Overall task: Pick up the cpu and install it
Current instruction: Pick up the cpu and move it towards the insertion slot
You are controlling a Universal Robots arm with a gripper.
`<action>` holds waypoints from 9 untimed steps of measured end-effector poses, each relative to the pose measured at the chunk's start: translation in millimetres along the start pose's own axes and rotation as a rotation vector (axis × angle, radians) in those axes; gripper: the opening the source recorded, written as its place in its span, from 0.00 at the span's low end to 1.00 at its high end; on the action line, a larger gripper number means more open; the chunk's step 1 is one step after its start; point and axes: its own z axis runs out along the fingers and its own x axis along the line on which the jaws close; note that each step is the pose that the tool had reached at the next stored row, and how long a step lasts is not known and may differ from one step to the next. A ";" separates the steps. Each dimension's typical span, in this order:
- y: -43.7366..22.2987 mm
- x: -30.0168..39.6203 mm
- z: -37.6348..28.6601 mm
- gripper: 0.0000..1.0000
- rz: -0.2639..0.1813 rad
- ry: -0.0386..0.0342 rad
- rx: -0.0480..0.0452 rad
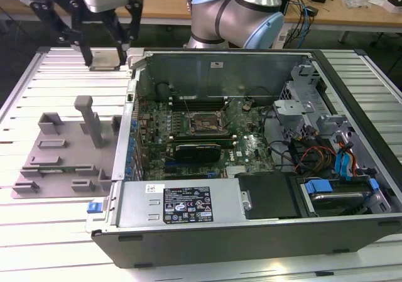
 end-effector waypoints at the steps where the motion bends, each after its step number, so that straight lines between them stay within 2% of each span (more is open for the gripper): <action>1: -0.1 -3.8 0.0 0.55 0.000 0.0001 0.0000; 3: -0.7 -19.0 0.3 0.55 0.000 0.0004 -0.0001; 6: -1.3 -37.5 0.4 0.55 0.000 0.0007 -0.0001; 9: -1.7 -51.3 0.6 0.55 0.000 0.0010 -0.0001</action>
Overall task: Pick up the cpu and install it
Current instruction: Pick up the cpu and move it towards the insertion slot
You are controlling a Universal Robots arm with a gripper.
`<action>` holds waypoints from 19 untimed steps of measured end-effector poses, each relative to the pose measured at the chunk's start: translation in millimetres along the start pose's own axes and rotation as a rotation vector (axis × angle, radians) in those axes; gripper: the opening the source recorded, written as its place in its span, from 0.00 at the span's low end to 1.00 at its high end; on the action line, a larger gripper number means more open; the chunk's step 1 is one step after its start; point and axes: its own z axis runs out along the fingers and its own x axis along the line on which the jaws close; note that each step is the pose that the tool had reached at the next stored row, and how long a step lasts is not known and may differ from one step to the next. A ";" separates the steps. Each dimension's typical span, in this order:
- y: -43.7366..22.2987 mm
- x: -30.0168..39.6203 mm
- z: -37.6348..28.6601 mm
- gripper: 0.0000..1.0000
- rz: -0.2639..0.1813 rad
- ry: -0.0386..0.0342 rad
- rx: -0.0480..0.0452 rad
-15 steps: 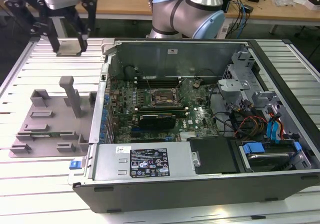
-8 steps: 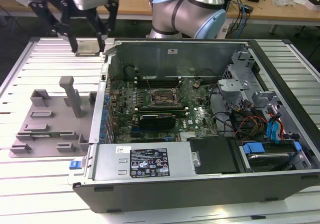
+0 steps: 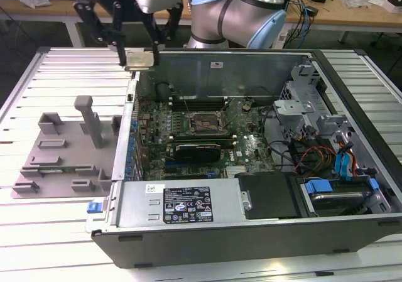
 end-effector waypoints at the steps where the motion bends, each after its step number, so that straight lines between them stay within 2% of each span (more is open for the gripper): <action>1: -0.1 -4.1 0.1 0.55 0.000 0.0001 -0.0001; 3: -0.3 -11.9 0.1 0.55 0.000 0.0004 0.0000; 4: -0.6 -18.5 0.2 0.55 0.000 0.0005 0.0000; 6: -0.8 -27.4 0.2 0.55 0.000 0.0008 0.0000; 7: -1.1 -34.8 0.3 0.55 0.000 0.0009 0.0000; 9: -1.3 -44.1 0.5 0.55 0.000 0.0011 0.0000; 15: -2.9 -91.7 0.9 0.55 0.000 0.0023 0.0000; 17: -3.5 -99.8 0.9 0.55 0.000 0.0024 -0.0001; 19: -3.5 -101.1 1.0 0.55 0.000 0.0024 -0.0002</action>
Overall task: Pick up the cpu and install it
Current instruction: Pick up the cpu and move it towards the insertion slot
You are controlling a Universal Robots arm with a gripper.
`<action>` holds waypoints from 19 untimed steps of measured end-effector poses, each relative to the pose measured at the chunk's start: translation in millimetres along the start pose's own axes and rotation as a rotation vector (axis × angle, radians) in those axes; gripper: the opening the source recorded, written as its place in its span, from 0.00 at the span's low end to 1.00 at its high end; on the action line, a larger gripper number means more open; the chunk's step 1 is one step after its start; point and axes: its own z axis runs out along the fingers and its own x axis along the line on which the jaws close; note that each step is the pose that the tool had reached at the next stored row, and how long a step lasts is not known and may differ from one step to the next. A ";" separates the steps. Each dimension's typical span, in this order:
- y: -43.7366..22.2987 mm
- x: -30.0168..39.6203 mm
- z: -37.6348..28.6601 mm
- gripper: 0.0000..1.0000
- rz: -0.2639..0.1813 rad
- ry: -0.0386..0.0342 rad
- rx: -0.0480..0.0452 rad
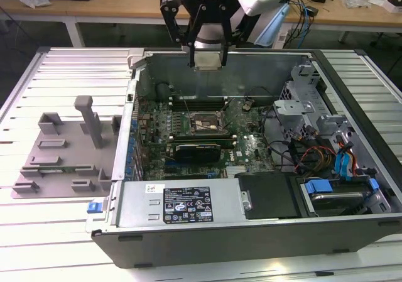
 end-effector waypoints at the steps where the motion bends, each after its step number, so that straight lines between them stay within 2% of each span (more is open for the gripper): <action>1: 0.0 0.0 0.0 0.55 0.000 0.0000 -0.0001; 4: -0.1 -1.0 2.9 0.55 0.000 0.0001 0.0001; 9: -0.7 -5.9 13.8 0.55 0.000 0.0000 -0.0026; 19: -0.3 -6.0 21.3 0.55 0.000 0.0000 -0.0026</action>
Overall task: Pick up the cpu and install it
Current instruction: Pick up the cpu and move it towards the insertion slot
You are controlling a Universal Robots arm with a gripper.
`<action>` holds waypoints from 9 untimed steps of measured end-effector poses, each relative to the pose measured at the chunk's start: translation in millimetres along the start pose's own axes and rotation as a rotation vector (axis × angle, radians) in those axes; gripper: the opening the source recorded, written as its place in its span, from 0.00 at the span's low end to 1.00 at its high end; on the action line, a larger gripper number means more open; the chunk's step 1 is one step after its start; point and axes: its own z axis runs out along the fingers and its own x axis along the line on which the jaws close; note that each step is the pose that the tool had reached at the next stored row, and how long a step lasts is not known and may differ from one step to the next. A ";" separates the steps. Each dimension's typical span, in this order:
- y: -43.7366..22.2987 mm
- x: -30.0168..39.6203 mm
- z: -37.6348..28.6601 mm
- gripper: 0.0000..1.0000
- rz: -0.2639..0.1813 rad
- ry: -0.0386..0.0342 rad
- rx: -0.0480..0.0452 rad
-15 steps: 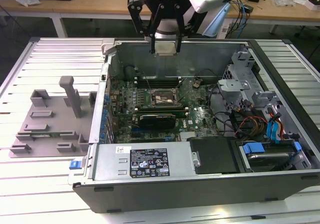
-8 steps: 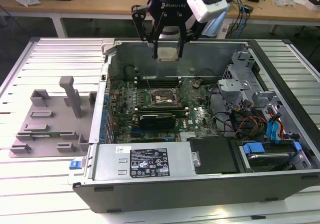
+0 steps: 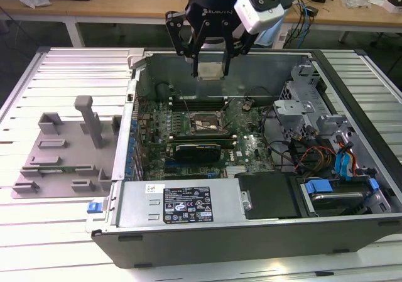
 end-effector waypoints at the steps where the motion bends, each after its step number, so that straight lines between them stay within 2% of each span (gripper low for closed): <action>1: 0.2 0.0 0.4 0.55 0.000 -0.0001 -0.0001; 6: 0.5 0.0 2.2 0.55 0.000 0.0001 0.0001; 9: 0.2 -0.1 9.3 0.55 0.000 0.0000 0.0000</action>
